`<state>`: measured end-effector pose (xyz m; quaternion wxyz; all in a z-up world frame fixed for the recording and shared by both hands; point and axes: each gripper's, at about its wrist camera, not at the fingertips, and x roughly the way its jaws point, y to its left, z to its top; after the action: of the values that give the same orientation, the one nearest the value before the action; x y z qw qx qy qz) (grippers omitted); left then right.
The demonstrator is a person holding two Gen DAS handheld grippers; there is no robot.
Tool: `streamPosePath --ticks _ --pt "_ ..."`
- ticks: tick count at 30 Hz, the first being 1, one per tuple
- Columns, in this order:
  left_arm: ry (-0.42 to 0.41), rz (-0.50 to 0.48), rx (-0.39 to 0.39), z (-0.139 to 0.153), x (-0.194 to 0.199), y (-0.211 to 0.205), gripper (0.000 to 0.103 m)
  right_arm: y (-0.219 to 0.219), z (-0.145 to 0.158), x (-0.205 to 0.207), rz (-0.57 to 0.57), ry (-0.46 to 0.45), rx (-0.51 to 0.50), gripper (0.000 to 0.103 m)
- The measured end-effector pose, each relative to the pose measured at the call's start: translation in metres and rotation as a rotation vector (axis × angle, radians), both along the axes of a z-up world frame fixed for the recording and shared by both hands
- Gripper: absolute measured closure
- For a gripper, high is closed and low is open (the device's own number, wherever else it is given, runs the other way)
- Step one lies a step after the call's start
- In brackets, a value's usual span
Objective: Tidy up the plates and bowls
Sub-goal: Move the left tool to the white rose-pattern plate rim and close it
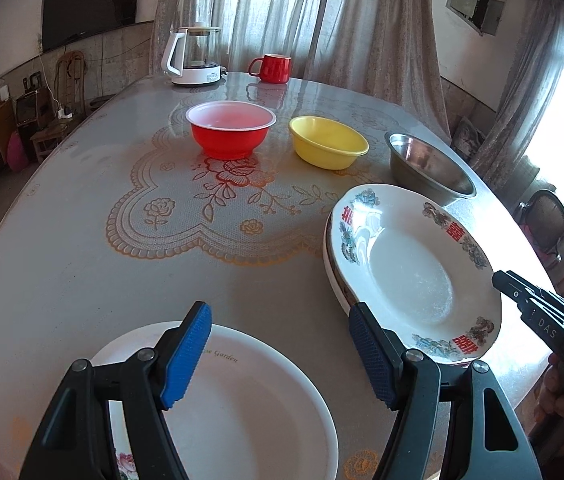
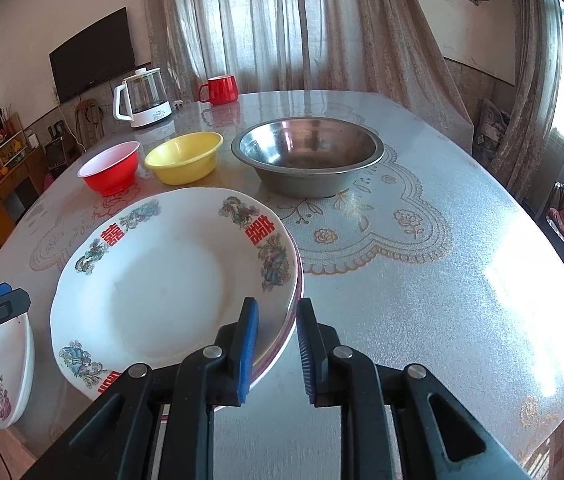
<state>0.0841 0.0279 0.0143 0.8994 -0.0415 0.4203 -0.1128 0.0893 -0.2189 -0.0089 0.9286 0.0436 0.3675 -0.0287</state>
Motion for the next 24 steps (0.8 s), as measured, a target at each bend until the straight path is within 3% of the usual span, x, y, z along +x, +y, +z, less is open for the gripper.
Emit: streamPosePath --ticks 4,9,14,19,24 --pt "-0.004 0.011 -0.007 0.001 -0.001 0.006 0.032 -0.001 0.009 -0.006 -0.013 -0.036 0.006 0.081" --pt "-0.006 0.025 -0.011 0.001 -0.003 0.013 0.032 0.005 0.026 -0.019 0.05 -0.1 0.065 0.079" --pt "-0.005 0.041 -0.023 0.002 -0.005 0.023 0.032 0.028 0.039 -0.029 0.208 -0.13 0.131 0.078" --pt "-0.023 0.073 -0.061 0.01 -0.009 0.045 0.032 0.071 0.039 -0.037 0.436 -0.09 0.2 0.078" --pt "-0.025 0.129 -0.12 0.015 -0.014 0.083 0.03 0.111 0.018 -0.037 0.564 -0.003 0.274 0.078"
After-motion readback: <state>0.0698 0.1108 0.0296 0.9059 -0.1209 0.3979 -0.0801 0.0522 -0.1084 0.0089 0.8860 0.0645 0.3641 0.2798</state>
